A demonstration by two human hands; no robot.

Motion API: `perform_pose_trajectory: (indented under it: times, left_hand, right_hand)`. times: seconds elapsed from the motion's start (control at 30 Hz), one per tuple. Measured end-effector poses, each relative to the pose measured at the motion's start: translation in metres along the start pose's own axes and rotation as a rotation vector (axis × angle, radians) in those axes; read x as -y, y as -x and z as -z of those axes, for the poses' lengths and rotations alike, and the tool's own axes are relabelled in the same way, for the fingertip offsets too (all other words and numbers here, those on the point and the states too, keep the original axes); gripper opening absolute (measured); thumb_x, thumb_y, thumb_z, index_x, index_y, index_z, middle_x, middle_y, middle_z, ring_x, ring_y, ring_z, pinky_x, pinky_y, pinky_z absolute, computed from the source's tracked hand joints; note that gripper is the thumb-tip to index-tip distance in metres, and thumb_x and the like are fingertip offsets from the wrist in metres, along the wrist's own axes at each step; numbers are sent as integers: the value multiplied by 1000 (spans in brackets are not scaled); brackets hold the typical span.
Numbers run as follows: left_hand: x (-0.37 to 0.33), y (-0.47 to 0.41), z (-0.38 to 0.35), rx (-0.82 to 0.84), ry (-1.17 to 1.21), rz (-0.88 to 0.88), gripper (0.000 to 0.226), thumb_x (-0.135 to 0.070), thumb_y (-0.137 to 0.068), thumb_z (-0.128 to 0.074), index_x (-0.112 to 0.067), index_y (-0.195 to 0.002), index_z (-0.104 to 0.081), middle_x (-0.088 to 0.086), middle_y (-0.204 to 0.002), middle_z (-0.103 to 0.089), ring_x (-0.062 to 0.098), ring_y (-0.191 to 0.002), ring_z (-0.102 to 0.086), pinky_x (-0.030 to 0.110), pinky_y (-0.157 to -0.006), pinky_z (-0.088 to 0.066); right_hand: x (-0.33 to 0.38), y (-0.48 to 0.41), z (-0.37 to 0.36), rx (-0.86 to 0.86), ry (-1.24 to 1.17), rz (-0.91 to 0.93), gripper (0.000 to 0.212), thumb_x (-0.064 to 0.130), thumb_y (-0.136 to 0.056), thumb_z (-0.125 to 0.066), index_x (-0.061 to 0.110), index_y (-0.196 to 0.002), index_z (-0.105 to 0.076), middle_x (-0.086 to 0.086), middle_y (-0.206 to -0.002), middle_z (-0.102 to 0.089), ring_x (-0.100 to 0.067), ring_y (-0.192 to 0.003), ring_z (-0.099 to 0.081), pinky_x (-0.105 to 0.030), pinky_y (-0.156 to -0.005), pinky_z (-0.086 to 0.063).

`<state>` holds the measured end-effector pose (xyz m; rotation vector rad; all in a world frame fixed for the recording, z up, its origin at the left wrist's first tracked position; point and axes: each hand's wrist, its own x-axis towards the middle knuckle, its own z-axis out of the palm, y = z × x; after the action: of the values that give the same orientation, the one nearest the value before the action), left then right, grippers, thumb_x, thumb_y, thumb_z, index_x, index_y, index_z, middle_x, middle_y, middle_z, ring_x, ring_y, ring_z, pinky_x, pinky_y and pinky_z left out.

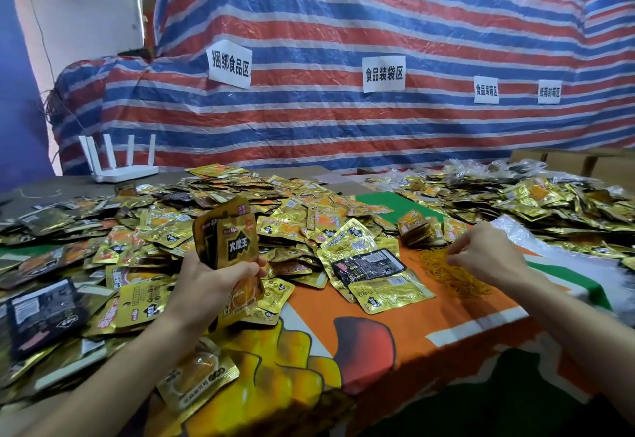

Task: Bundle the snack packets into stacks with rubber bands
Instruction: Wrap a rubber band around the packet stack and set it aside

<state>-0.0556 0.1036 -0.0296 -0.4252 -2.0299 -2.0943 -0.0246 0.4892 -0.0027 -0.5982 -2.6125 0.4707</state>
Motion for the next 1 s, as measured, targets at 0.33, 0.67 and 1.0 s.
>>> perform_pose_trajectory:
  times: [0.33,0.67,1.0]
  left_hand:
    - [-10,5,-11,161,216,207,23,-5,-73,-69,2,-94,-77,24,-97,-74,35,-77,-74,38,-56,-60]
    - [-15,2,38,283,147,372,41,-25,-62,-74,-6,-98,-79,20,-104,-75,33,-84,-75,37,-62,-61]
    - [2,-4,82,241,322,423,29,-10,-68,-75,-1,-95,-79,21,-99,-74,32,-78,-74,41,-67,-60]
  right_hand:
    - [41,17,5,19,-275,161,7,20,-88,-76,14,-85,-76,-4,-90,-74,-20,-86,-69,-39,-79,-59]
    - [194,76,-53,545,-911,456,11,22,-80,-84,12,-81,-79,-2,-68,-71,-8,-57,-59,-20,-50,-43]
    - [240,85,-110,516,-1024,479,14,23,-78,-85,16,-69,-78,-2,-68,-72,-4,-58,-61,-18,-51,-47]
